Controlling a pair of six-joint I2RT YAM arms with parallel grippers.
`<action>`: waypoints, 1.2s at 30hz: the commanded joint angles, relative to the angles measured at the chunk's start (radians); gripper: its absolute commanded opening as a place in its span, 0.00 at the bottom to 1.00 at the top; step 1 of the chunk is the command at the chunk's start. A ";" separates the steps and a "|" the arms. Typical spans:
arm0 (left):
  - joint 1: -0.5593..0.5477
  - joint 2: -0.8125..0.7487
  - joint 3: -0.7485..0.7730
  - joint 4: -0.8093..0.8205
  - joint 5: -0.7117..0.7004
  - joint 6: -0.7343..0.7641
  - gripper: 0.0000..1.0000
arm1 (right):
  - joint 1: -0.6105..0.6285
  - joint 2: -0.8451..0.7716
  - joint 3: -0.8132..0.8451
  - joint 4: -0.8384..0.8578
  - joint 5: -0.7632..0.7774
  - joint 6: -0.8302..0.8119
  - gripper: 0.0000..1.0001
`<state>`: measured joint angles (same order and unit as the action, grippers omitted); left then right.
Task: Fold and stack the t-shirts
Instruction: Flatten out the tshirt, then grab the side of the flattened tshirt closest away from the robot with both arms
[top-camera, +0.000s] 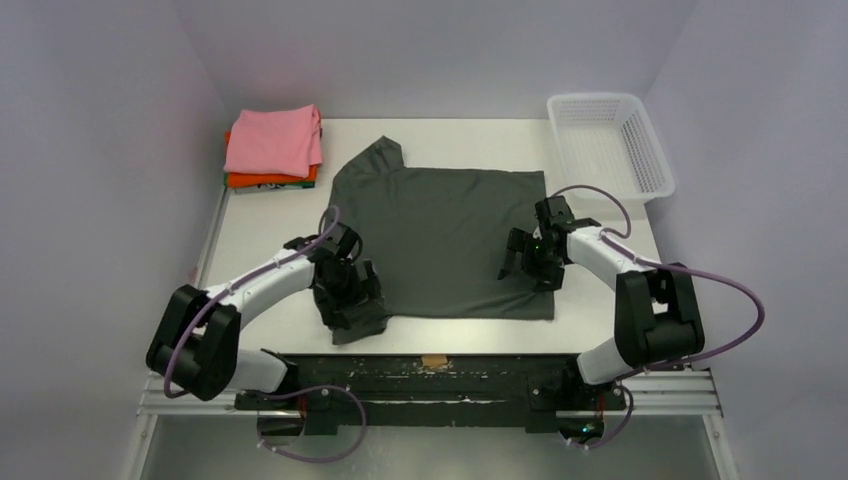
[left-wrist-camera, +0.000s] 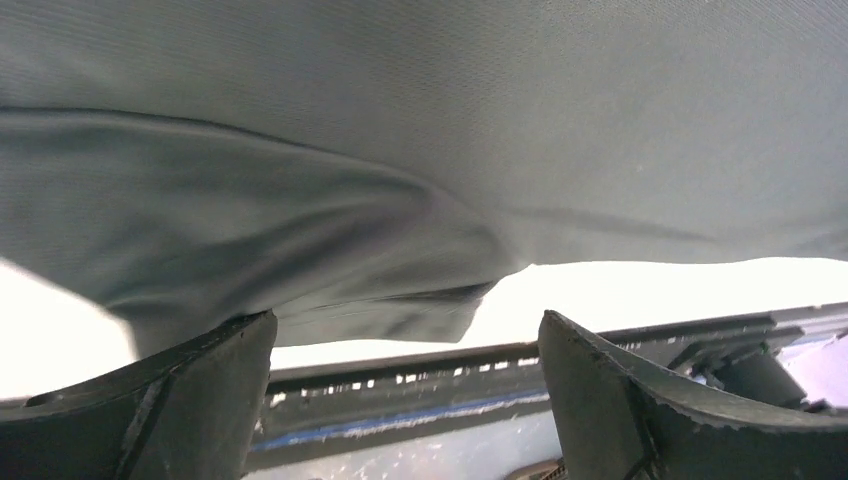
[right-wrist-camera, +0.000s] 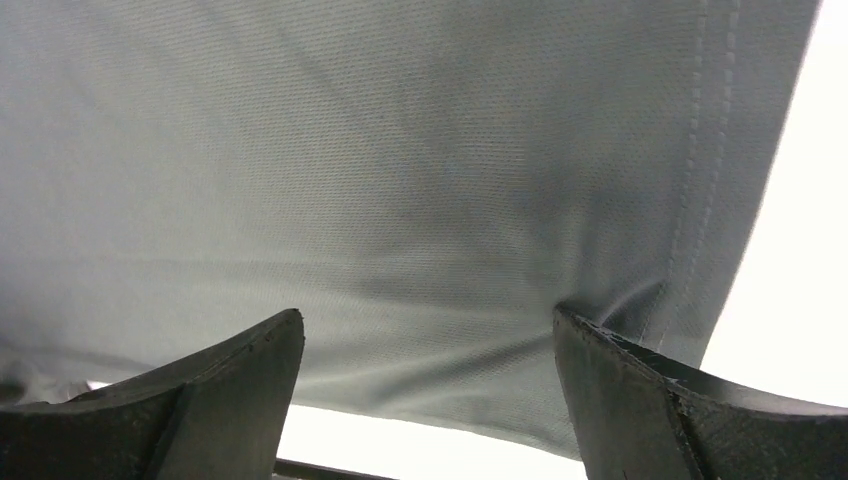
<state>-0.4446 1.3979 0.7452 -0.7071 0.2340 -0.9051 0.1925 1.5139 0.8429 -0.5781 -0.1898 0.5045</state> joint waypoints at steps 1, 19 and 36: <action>-0.024 -0.151 0.039 -0.106 -0.003 -0.031 1.00 | -0.024 -0.066 0.017 -0.098 0.113 -0.014 0.94; -0.025 -0.509 -0.180 -0.209 -0.157 -0.211 0.65 | -0.025 -0.540 -0.164 -0.133 0.257 0.164 0.87; -0.025 -0.348 -0.169 -0.088 -0.175 -0.137 0.00 | -0.025 -0.564 -0.381 -0.056 0.306 0.295 0.63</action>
<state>-0.4671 1.0611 0.5301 -0.8448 0.0242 -1.0969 0.1692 0.9562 0.4934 -0.6888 0.0692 0.7471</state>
